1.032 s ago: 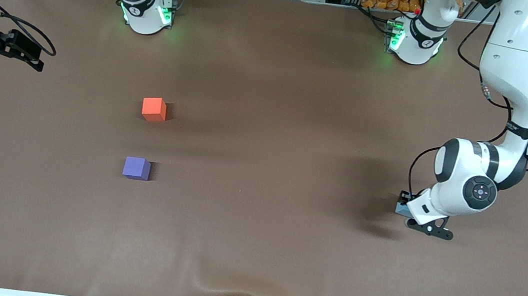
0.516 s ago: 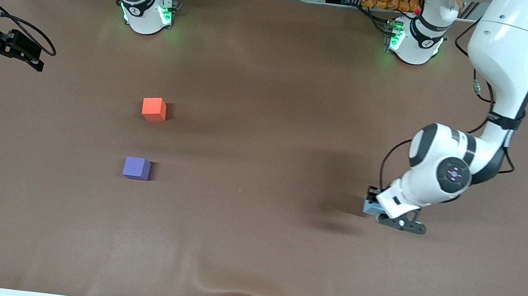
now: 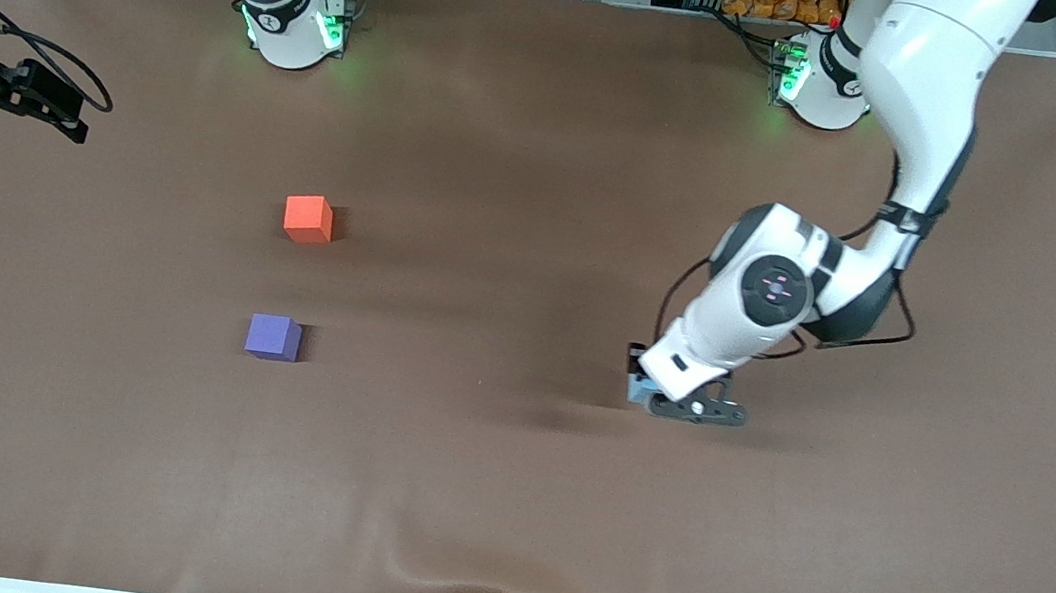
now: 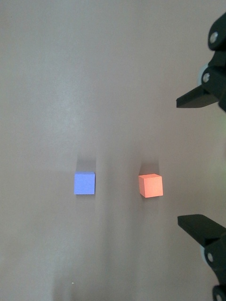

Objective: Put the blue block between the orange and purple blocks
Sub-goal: 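Carry the light blue block with the left gripper toward the table middle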

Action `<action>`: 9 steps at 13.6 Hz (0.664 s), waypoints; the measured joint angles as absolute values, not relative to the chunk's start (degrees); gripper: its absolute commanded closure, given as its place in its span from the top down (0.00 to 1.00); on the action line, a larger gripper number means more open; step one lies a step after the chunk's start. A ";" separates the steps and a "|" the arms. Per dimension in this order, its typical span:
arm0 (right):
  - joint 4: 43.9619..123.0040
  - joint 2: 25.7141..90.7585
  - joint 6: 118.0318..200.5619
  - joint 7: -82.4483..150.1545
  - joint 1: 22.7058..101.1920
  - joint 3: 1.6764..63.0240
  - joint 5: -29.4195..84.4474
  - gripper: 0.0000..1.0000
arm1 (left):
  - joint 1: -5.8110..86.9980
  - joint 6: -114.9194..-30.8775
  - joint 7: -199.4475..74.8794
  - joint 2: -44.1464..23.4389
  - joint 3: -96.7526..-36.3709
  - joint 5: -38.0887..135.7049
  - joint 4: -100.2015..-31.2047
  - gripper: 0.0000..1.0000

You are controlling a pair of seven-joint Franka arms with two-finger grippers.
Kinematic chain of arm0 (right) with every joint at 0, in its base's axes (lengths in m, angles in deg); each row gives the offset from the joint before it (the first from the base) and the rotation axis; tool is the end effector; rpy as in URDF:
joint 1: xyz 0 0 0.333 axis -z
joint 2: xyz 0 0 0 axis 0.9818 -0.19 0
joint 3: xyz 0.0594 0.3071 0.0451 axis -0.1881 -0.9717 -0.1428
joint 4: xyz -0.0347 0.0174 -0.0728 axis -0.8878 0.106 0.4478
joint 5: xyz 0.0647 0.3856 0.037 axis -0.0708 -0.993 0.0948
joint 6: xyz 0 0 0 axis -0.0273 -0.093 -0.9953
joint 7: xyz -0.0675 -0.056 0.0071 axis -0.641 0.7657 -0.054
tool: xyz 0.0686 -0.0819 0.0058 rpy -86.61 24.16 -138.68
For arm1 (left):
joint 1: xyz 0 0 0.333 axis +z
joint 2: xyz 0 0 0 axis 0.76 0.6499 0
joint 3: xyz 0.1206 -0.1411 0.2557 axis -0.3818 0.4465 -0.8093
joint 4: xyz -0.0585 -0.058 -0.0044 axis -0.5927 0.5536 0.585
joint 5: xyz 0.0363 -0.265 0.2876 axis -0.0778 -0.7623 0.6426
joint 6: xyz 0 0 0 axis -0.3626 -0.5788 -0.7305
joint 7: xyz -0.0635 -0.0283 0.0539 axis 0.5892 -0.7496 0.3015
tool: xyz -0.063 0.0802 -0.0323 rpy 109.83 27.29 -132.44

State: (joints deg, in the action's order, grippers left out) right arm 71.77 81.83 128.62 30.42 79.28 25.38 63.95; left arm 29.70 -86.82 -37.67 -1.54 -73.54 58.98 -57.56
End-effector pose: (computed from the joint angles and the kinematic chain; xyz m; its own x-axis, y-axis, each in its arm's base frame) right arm 0.5448 0.0134 0.6411 0.9979 0.0512 -0.0403 0.0508 -0.9987 -0.0098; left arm 0.6132 -0.3452 0.2967 0.9990 0.0294 0.0346 0.0247 -0.9912 0.1302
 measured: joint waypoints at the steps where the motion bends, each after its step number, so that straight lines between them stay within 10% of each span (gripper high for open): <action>1: 71.77 81.83 128.62 30.42 79.28 25.38 63.96 1.00 | 28.32 -86.82 -34.77 -0.49 -73.53 58.98 -56.32 0.00; 9: 71.82 80.08 128.73 30.42 77.67 25.23 63.95 1.00 | 18.17 -86.83 -18.18 5.95 -73.75 58.97 -47.16 0.00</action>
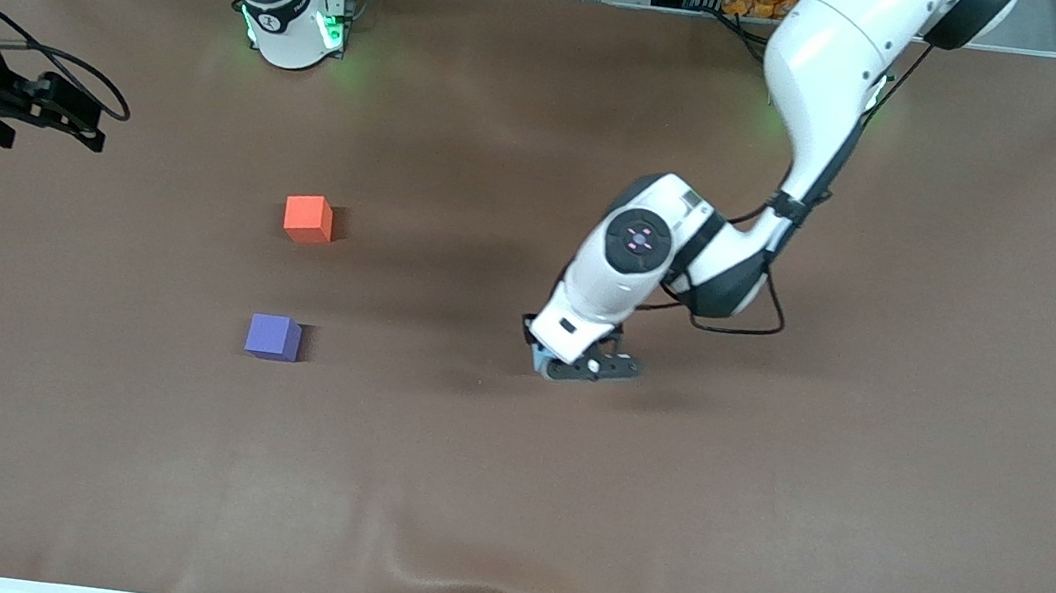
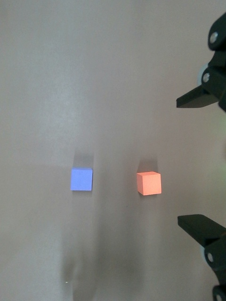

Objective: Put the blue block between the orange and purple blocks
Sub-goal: 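Carry the light blue block with the left gripper toward the table middle, then set the block down with the left gripper while the right gripper reaches in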

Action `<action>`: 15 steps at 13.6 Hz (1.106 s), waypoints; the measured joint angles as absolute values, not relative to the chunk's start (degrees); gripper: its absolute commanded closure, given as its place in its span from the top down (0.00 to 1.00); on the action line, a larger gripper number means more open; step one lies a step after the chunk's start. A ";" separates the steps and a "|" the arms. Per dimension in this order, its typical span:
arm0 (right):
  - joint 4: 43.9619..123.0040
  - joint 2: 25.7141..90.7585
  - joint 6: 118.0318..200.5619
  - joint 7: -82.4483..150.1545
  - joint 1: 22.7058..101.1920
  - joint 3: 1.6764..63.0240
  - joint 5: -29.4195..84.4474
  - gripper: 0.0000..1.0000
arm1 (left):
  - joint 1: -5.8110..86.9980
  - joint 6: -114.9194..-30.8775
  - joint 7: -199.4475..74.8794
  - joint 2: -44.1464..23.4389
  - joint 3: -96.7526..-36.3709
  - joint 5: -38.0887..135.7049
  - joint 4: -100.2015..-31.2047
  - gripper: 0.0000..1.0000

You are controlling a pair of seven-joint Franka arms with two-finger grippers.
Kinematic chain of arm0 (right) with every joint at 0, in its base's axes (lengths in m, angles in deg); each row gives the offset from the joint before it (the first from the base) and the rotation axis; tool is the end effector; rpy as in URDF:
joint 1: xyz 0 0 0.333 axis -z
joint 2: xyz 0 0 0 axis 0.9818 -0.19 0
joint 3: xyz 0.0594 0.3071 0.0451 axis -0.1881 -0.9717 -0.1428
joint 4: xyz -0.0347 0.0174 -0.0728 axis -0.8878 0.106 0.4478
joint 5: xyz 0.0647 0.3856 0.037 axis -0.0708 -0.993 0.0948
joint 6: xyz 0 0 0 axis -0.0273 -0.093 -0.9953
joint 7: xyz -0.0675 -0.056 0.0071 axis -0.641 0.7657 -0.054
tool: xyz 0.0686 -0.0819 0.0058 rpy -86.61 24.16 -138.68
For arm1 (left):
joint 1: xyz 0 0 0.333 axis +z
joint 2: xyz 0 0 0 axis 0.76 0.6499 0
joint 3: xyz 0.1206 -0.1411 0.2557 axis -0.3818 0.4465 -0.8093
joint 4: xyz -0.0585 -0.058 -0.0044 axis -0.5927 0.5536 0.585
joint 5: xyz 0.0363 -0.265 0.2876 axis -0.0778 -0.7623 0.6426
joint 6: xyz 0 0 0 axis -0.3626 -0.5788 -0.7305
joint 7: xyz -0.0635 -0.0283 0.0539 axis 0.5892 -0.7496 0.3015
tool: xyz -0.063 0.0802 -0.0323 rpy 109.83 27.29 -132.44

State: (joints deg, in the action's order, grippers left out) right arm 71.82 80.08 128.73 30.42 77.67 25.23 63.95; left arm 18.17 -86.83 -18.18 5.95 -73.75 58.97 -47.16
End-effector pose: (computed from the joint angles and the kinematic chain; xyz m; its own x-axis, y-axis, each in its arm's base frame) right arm 0.5535 0.0303 0.6241 0.9942 0.0817 -0.0697 0.0811 -0.9966 -0.0115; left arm 0.5685 -0.4768 0.2870 0.9820 0.1888 0.0079 0.1841 -0.9655 0.1842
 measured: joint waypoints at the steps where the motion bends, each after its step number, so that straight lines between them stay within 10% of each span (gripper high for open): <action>1: 71.82 79.69 128.91 30.42 77.27 25.22 63.95 1.00 | 16.97 -86.83 -16.74 6.62 -73.76 58.97 -46.18 0.00; 12: 72.88 73.72 134.49 30.41 71.66 25.16 63.62 1.00 | 5.32 -87.25 -15.69 15.17 -76.79 58.97 -39.27 0.00; 13: 73.55 73.54 135.34 30.41 71.36 25.15 63.57 1.00 | 5.36 -87.25 -16.53 15.56 -76.92 58.97 -39.27 0.63; 14: 74.42 73.52 136.21 30.41 70.91 25.13 63.55 1.00 | 5.41 -87.25 -17.03 15.87 -77.03 58.97 -39.26 1.00; 15: 75.37 73.51 137.18 30.41 70.32 25.12 63.55 1.00 | 5.43 -87.25 -17.12 16.08 -77.08 58.97 -39.26 1.00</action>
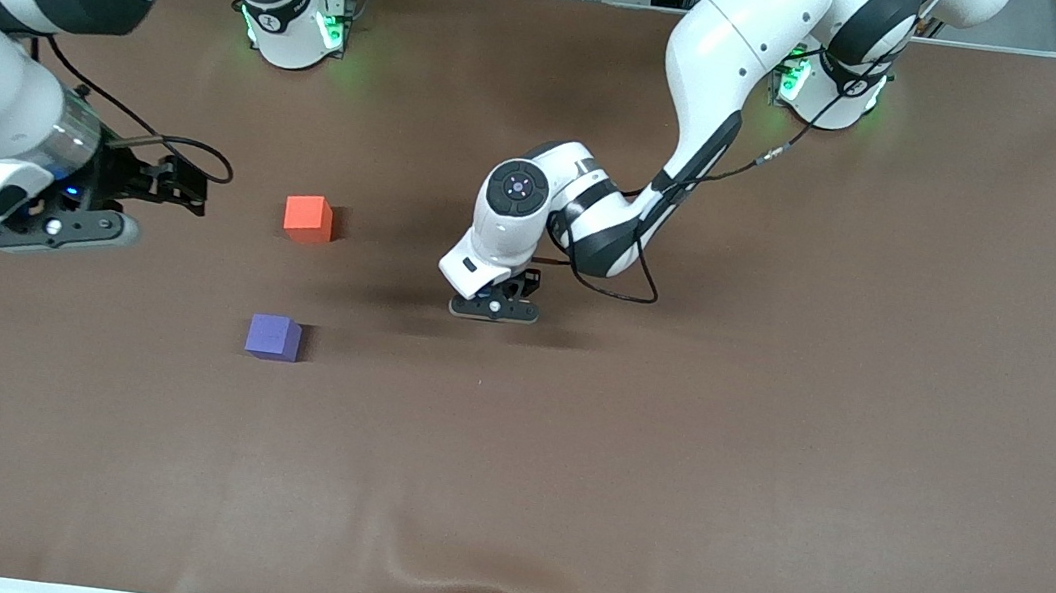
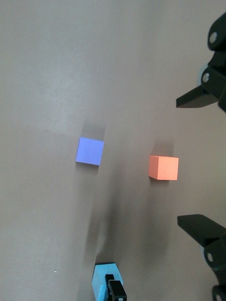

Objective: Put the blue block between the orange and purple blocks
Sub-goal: 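Set the block down with the left gripper while the right gripper reaches in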

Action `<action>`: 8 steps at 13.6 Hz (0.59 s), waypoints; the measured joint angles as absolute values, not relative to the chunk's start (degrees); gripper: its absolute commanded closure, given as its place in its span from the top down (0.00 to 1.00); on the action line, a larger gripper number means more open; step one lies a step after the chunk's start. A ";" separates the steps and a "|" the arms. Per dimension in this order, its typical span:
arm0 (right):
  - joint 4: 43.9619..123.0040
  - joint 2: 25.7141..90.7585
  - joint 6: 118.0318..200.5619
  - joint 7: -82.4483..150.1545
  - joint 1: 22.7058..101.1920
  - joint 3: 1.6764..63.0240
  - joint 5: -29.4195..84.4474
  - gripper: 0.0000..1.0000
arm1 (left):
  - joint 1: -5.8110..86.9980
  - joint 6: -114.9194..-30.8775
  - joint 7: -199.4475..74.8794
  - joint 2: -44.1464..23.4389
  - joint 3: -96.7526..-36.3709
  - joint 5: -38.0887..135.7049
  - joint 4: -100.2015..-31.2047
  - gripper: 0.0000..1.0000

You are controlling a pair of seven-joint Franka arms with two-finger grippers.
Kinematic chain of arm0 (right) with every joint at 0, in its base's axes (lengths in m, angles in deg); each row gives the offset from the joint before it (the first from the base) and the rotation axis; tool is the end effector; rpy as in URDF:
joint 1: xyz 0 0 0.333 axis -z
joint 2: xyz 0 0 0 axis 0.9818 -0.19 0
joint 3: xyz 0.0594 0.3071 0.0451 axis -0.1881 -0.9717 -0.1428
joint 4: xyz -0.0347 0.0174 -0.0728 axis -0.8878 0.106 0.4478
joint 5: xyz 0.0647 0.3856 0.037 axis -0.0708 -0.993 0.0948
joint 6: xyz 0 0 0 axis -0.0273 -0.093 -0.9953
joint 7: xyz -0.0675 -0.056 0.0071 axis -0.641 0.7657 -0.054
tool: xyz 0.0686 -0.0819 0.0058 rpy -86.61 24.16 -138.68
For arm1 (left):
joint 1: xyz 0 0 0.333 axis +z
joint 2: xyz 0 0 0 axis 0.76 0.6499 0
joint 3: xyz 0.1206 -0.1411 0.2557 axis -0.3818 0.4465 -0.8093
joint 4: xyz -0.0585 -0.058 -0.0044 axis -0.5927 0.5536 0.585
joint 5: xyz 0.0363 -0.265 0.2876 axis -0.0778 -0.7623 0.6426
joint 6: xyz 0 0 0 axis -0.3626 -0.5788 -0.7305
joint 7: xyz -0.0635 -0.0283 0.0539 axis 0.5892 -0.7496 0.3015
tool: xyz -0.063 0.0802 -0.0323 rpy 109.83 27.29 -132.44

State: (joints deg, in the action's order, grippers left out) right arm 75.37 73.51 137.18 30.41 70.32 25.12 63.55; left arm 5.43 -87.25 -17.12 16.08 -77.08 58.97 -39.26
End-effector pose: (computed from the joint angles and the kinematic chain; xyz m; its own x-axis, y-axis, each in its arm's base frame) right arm 0.5861 0.1093 0.5407 0.9732 0.2079 -0.0984 0.2067 -0.9781 -0.0227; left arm 0.4920 -0.5803 0.2157 0.9991 0.0424 -0.0008 0.0421 -0.9889 0.1428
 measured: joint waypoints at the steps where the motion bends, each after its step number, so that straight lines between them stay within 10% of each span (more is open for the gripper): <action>1: 76.45 73.50 138.41 30.41 69.64 25.10 63.54 1.00 | 5.42 -87.25 -17.12 16.17 -77.10 58.97 -39.24 1.00; 8: 83.57 73.13 146.80 30.39 64.97 25.05 63.53 1.00 | 5.88 -80.73 -17.15 11.35 -79.19 58.99 -36.04 1.00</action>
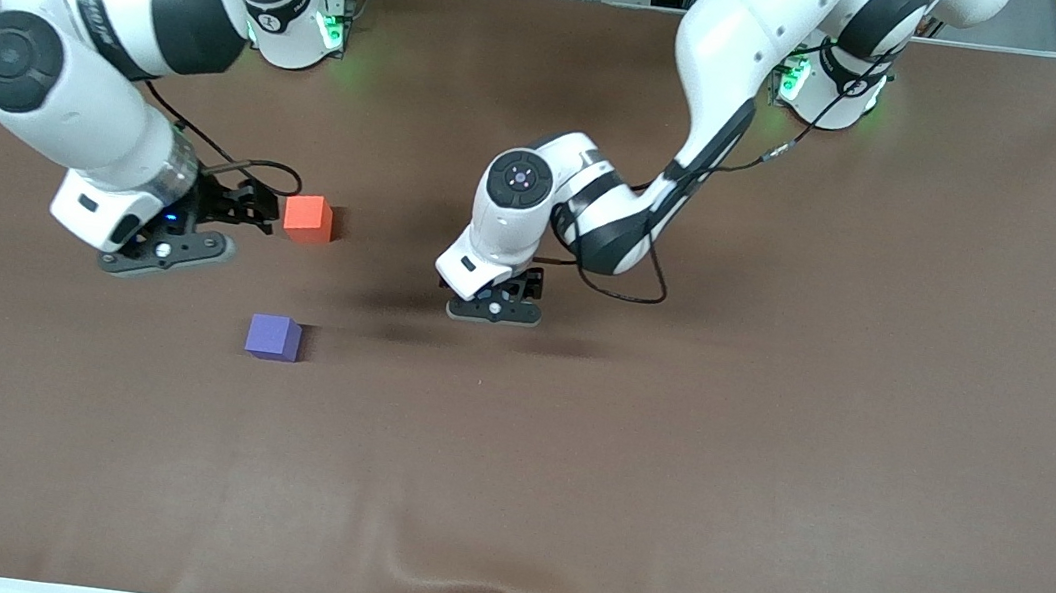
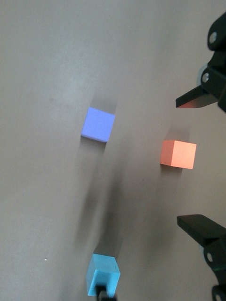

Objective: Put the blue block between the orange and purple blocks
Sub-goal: 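Set the block down with the left gripper while the right gripper reaches in, then grasp the blue block with the right gripper while the left gripper withdraws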

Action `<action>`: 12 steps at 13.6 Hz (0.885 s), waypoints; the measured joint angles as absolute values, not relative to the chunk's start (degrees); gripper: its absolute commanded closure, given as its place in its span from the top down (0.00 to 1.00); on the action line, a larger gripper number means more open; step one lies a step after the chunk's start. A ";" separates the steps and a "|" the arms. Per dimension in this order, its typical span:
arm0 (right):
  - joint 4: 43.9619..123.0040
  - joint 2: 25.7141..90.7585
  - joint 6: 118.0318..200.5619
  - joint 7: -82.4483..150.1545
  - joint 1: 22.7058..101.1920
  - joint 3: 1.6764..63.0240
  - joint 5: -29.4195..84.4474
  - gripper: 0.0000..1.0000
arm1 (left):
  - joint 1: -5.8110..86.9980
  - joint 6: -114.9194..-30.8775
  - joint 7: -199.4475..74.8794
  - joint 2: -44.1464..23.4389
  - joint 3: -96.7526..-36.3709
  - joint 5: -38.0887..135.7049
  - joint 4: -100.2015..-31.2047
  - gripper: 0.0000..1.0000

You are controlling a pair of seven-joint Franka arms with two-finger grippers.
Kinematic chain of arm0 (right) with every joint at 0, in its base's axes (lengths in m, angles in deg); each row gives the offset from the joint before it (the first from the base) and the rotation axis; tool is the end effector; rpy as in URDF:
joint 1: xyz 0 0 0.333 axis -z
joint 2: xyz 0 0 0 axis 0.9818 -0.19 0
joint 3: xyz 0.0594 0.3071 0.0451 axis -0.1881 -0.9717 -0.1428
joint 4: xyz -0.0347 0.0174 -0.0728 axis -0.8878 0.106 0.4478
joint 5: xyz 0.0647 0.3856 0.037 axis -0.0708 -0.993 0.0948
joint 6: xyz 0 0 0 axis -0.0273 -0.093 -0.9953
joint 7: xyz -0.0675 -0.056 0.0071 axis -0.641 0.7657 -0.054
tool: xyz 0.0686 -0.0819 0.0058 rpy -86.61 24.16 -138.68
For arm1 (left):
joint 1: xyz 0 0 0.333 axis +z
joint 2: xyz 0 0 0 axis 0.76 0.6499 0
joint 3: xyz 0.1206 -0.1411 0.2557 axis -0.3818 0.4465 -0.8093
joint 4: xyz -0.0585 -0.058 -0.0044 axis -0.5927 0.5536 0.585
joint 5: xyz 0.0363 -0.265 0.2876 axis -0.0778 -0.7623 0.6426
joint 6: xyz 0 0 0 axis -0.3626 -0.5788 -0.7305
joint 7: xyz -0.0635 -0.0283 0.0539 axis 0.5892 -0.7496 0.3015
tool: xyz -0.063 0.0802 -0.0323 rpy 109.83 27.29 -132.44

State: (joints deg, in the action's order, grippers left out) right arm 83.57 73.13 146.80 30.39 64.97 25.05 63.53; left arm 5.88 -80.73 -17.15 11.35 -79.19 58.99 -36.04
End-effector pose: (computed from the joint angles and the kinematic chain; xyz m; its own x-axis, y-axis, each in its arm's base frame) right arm 0.5760 0.1649 0.4825 0.9517 0.2964 -0.0804 0.2956 -0.9551 -0.0224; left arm 0.5188 -0.5673 0.2918 0.9967 0.0701 0.0413 0.0638 -0.9884 0.1381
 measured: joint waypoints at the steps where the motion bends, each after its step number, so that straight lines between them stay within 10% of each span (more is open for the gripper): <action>1: 84.02 72.70 147.63 30.38 64.27 25.06 63.52 1.00 | 6.52 -77.08 -17.16 8.54 -80.36 58.99 -35.93 1.00; 12: 82.63 56.03 162.75 1.69 44.98 24.93 63.48 1.00 | 30.73 -47.62 -27.88 -17.21 -81.69 60.01 -37.72 1.00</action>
